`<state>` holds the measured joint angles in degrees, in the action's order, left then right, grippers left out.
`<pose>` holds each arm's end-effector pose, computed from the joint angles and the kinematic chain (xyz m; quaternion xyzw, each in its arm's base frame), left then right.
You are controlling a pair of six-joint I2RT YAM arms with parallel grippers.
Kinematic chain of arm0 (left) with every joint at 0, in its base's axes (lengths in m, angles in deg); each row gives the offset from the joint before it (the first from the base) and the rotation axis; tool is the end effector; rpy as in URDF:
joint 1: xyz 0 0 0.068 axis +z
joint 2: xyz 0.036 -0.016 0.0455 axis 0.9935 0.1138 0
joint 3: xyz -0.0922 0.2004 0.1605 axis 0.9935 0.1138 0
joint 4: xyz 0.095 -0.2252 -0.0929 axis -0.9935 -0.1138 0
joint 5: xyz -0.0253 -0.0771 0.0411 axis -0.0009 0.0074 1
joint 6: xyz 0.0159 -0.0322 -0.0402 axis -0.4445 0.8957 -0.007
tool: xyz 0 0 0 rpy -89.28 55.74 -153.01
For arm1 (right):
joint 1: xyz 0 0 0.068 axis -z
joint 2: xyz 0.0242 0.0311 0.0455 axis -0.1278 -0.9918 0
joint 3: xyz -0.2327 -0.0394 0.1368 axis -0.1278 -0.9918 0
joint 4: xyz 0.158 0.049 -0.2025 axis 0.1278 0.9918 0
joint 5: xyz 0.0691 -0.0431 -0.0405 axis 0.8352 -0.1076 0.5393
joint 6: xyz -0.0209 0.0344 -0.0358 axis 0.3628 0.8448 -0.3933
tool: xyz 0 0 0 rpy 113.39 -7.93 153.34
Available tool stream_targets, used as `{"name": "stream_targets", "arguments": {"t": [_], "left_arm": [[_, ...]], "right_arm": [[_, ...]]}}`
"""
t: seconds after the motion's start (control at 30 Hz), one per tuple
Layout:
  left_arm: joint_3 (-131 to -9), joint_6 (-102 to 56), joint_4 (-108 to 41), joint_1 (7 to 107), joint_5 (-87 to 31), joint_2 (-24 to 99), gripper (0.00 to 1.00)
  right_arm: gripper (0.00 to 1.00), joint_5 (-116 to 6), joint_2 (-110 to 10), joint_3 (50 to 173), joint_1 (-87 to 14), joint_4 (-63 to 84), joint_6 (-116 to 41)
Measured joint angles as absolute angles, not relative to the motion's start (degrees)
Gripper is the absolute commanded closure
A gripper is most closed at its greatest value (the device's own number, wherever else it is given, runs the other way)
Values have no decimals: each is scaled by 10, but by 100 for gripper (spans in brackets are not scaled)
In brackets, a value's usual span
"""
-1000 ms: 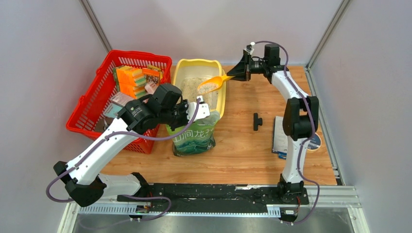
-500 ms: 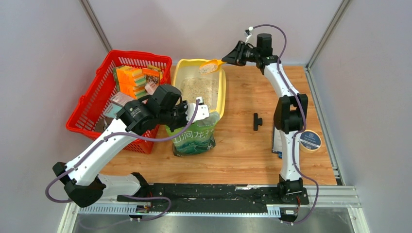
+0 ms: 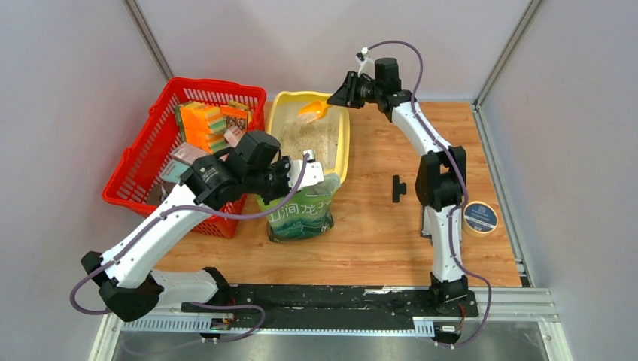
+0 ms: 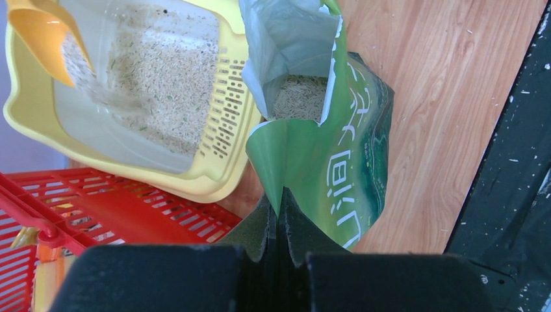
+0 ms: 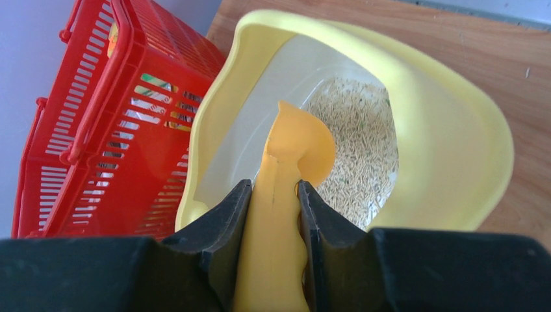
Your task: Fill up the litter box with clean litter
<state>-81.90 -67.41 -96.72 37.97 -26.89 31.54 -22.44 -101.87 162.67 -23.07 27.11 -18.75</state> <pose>0.1530 -0.1618 0.4027 0.6050 0.7004 -0.0963 0.3663 0.5169 0.1692 0.2982 -0.1160 0.8006 0.4483 0.3803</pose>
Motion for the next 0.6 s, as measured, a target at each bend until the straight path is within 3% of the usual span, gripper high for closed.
{"name": "stream_targets", "arguments": {"t": [0.4,0.6], "left_arm": [[-790,-674,-945,380,-278,291,100],[-777,-674,-934,380,-283,280,100]], "right_arm": [[100,-203,-863,1453,-229,310,-222],[100,-237,-767,1442,-236,392,-347]]}}
